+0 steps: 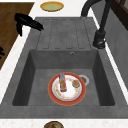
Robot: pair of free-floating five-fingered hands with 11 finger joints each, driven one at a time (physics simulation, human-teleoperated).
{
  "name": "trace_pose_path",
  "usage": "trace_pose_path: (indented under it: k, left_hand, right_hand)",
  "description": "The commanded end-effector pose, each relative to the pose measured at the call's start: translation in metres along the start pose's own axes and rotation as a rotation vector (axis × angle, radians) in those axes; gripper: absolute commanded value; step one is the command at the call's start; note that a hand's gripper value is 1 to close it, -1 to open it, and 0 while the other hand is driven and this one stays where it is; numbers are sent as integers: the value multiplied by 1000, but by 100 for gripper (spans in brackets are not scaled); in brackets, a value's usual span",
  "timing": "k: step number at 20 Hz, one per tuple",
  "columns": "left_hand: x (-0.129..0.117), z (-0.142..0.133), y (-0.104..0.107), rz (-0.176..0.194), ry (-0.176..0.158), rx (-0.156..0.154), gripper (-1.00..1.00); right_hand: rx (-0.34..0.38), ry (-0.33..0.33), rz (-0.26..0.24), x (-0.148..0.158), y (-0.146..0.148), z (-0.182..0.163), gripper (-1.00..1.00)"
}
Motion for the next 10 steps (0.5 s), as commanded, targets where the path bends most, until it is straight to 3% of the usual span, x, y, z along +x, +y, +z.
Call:
trace_pose_path:
  k: [1, 10]
  left_hand:
    - [-16, -18, 13, 28, 12, -38, -100]
    - [-53, -66, 28, 27, 18, -48, -100]
  right_hand:
    - [0, 0, 0, 0, 0, 0, 0]
    - [0, 0, 0, 0, 0, 0, 0]
